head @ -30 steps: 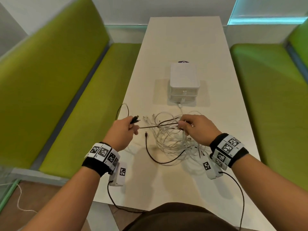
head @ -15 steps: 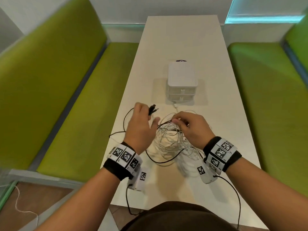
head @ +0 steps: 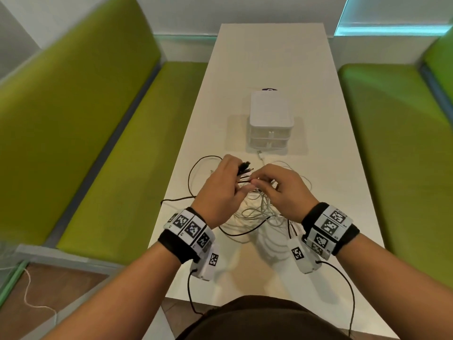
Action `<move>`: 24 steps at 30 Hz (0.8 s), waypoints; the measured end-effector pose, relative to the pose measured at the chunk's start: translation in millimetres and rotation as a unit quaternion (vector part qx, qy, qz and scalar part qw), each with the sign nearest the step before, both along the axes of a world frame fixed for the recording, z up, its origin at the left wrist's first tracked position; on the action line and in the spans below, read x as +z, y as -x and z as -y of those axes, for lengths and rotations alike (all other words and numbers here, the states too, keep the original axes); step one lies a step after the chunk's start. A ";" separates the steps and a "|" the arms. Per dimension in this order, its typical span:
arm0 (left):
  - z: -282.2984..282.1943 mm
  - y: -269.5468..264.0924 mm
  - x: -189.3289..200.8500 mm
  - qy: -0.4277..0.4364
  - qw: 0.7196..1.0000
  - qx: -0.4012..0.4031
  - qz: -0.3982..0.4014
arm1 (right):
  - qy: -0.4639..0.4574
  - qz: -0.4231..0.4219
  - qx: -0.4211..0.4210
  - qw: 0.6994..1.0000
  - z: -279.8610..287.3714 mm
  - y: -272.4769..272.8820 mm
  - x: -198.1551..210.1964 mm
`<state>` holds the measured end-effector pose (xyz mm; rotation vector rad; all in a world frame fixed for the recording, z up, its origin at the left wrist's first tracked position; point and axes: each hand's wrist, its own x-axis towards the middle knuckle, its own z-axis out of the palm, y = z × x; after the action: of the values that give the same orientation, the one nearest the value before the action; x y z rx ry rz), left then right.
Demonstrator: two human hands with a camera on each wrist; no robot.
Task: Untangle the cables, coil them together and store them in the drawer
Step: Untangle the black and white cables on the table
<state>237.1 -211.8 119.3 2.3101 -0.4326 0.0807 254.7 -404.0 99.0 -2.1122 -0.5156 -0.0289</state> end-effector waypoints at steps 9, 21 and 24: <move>4.5 -3.6 16.1 -0.223 0.962 -0.138 -0.081 | 0.139 -0.012 0.049 0.989 7.4 6.4 -15.2; -42.3 -3.6 35.5 -0.102 0.994 -0.027 0.005 | 0.202 -0.047 -0.039 0.978 16.2 -15.6 -5.9; -52.2 -4.7 28.6 -0.157 0.986 -0.023 -0.049 | 0.163 -0.009 -0.022 0.986 25.6 -23.5 3.0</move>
<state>241.8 -159.6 147.9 2.5978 -0.4762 -0.1327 278.2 -429.6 102.0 -2.4407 -0.4883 0.0528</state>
